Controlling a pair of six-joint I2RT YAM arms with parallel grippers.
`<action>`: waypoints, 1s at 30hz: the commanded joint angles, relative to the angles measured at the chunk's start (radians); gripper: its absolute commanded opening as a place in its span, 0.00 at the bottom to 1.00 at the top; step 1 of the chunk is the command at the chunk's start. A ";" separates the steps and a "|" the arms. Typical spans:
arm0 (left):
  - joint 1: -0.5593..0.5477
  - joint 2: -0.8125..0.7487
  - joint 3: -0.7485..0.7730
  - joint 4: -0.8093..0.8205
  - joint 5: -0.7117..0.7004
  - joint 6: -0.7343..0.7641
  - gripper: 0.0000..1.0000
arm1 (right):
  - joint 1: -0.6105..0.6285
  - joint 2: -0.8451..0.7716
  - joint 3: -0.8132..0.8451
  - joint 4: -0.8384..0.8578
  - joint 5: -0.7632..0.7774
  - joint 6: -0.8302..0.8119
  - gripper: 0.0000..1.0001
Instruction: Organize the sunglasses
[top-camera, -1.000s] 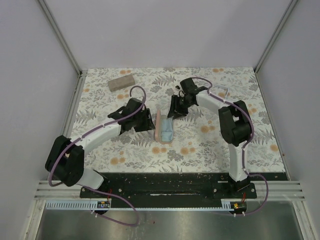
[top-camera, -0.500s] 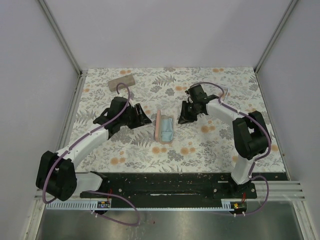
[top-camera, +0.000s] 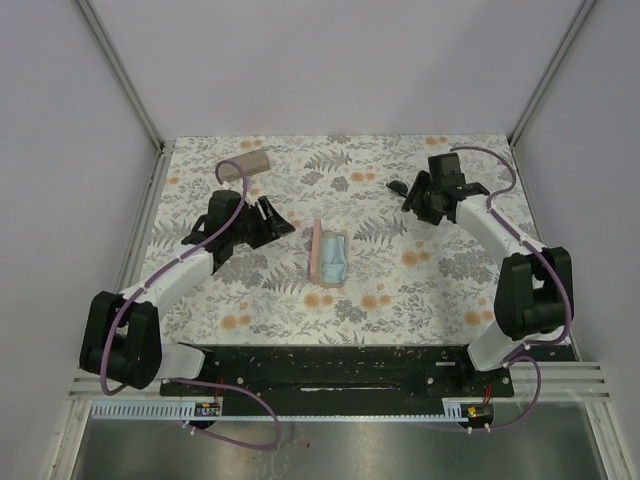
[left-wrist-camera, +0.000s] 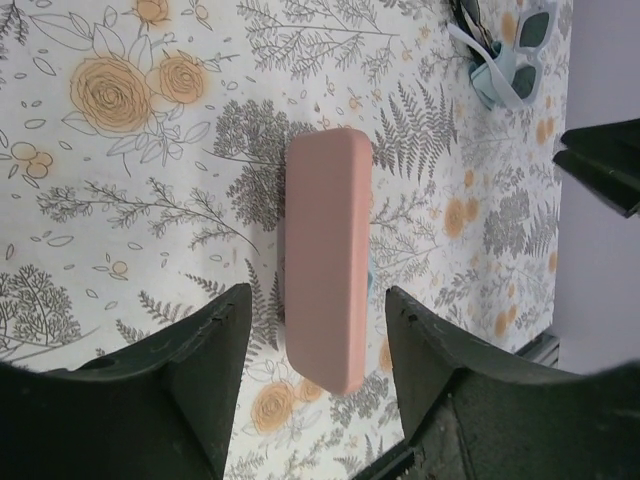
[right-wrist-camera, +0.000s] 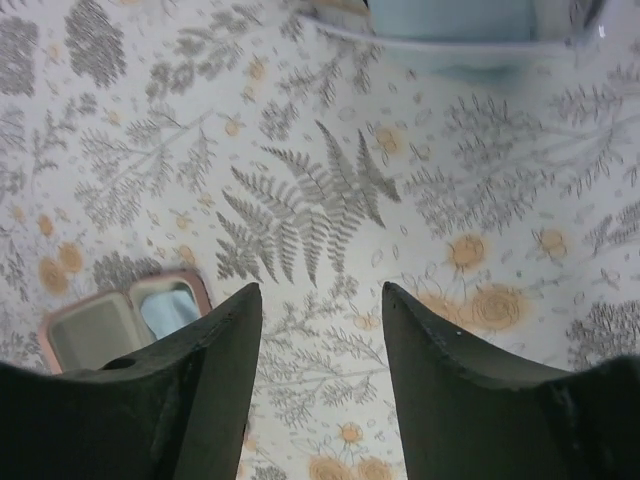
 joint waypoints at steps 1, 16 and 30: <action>-0.001 0.004 -0.093 0.247 -0.053 -0.032 0.59 | 0.011 0.117 0.220 0.031 0.014 -0.085 0.63; -0.008 0.090 -0.262 0.617 -0.042 0.014 0.63 | 0.012 0.587 0.799 -0.323 -0.013 -0.633 0.66; -0.008 0.150 -0.233 0.627 0.024 0.008 0.63 | 0.023 0.659 0.802 -0.299 0.116 -0.675 0.57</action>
